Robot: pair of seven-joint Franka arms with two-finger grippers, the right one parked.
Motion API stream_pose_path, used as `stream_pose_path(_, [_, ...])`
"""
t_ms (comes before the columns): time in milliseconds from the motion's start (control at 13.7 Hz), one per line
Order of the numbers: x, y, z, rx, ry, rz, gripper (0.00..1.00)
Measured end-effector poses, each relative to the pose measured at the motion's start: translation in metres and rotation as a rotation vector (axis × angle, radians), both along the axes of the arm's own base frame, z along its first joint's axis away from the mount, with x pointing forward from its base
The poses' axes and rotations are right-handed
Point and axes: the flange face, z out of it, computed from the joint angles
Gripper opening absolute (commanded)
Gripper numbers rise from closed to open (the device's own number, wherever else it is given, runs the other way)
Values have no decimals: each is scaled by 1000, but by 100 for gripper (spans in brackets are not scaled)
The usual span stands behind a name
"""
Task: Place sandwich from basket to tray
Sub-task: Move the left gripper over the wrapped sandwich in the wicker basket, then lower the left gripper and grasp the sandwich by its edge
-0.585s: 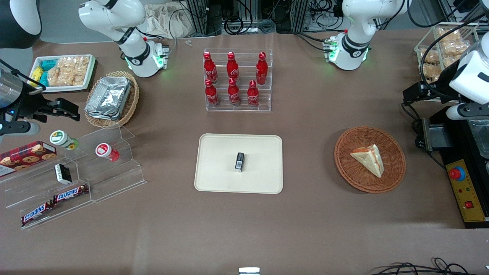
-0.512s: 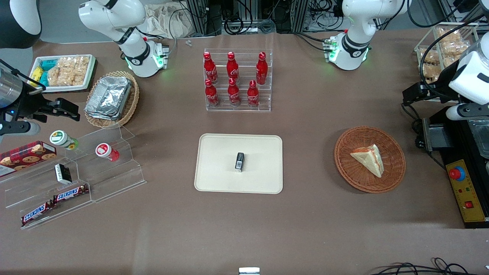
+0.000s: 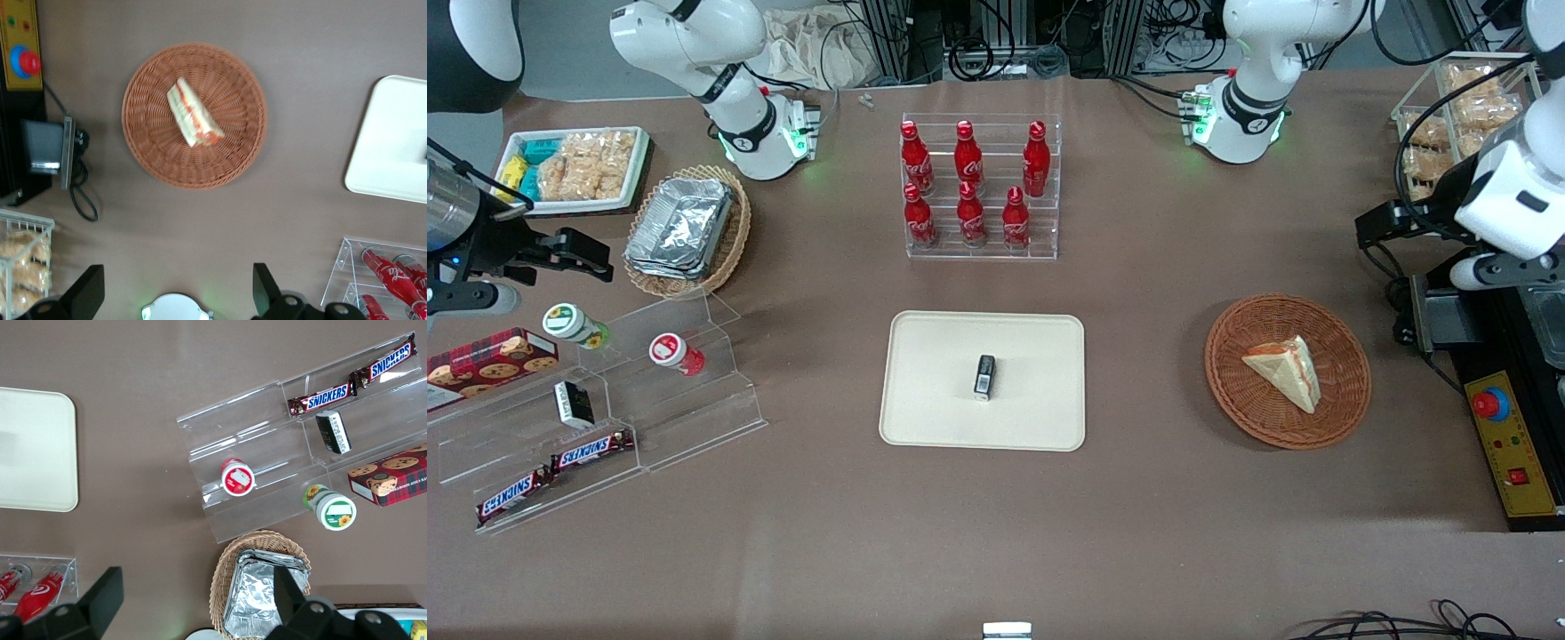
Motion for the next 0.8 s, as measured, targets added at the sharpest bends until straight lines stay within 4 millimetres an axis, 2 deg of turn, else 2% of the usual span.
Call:
stream_pose_path(220, [7, 18, -55, 10, 14, 119, 100])
stream_pose_path(585, [2, 16, -159, 24, -18, 285, 100])
stream_pose_path(805, [-10, 17, -219, 25, -63, 407, 99])
